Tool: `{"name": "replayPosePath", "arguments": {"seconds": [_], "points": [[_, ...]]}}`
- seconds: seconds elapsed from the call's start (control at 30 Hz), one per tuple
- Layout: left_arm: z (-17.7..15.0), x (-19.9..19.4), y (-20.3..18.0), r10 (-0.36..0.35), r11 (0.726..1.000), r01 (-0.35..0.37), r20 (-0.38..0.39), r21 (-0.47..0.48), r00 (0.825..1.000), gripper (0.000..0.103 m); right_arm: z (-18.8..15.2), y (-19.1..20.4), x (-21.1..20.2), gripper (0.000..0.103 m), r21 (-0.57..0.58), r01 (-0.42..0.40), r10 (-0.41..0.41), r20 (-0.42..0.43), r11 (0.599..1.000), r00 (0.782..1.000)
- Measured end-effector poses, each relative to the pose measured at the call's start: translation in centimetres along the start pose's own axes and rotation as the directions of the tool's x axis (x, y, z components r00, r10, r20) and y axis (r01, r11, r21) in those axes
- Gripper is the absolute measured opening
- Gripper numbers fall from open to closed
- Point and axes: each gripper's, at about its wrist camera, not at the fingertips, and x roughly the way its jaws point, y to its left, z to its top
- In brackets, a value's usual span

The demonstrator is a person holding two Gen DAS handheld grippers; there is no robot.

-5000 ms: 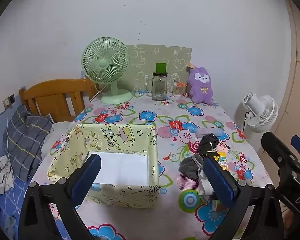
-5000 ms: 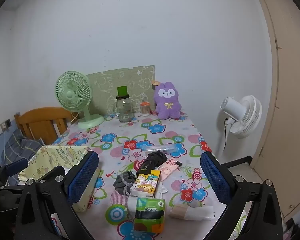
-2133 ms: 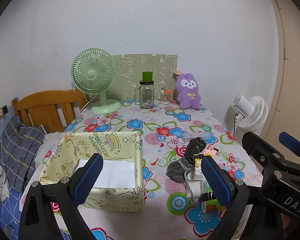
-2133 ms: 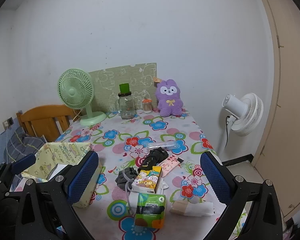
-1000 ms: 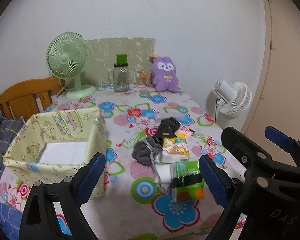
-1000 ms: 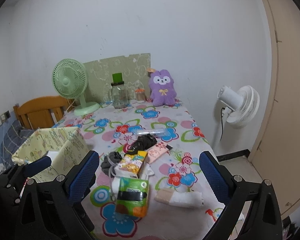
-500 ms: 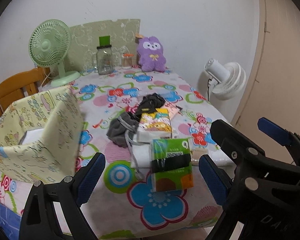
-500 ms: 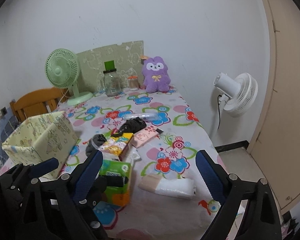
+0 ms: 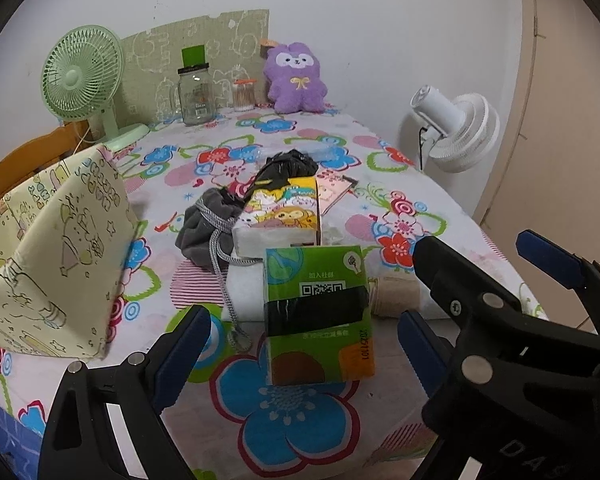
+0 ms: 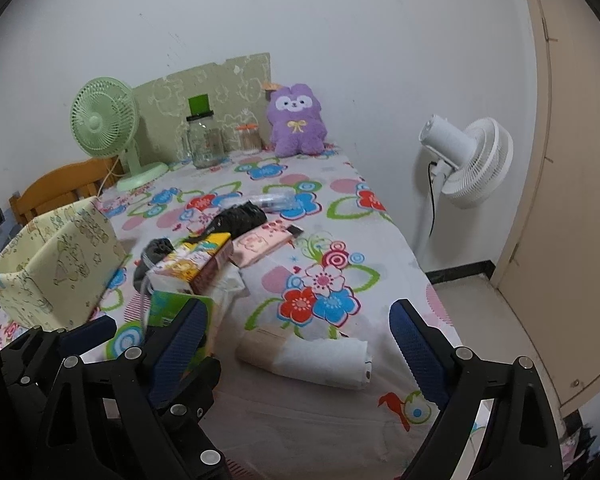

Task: Organize soft objects
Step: 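Grasp the green tissue pack with the left tool while the right tool grasps the white rolled towel, then lift and carry the tissue pack and towel toward the yellow fabric box with both tools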

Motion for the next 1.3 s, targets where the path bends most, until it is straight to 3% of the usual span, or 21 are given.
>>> {"name": "replayPosePath", "arguments": {"seconds": [0.17, 0.33, 0.53, 0.7, 0.8, 1.03, 1.3], "points": [[-0.3, 0.9, -0.5, 0.048, 0.999, -0.048, -0.014, 0.017, 0.999, 0.094, -0.5, -0.6, 1.5, 0.094, 0.003, 0.0, 0.0, -0.04, 1.0, 0.999], [-0.4, 1.9, -0.5, 0.056, 0.998, -0.056, -0.061, 0.007, 0.997, 0.078, -0.7, -1.0, 2.9, 0.094, 0.014, 0.003, -0.001, -0.078, 1.0, 0.997], [-0.7, 2.4, -0.6, 0.071, 0.997, -0.07, -0.075, 0.007, 0.995, 0.071, -1.2, -1.0, 4.3, 0.093, 0.01, 0.004, -0.003, -0.133, 1.0, 0.991], [-0.8, 2.3, -1.2, 0.088, 0.995, -0.086, -0.049, 0.048, 0.995, 0.067, -1.7, -0.9, 5.4, 0.077, 0.032, -0.013, 0.018, -0.179, 0.999, 0.984], [-0.7, 2.4, -1.1, 0.08, 0.996, -0.078, -0.054, 0.044, 0.995, 0.066, -1.6, -0.8, 5.3, 0.059, 0.029, -0.01, 0.015, -0.178, 1.0, 0.984], [-0.7, 2.3, -1.0, 0.057, 0.997, -0.054, -0.057, 0.047, 0.997, 0.054, -1.4, -0.7, 5.4, 0.05, 0.032, -0.011, 0.016, -0.178, 0.999, 0.984], [-0.4, 1.5, -0.4, 0.044, 0.999, -0.043, -0.042, 0.023, 0.998, 0.052, -0.8, -0.2, 4.9, 0.049, 0.012, -0.003, 0.005, -0.15, 1.0, 0.989]]}}
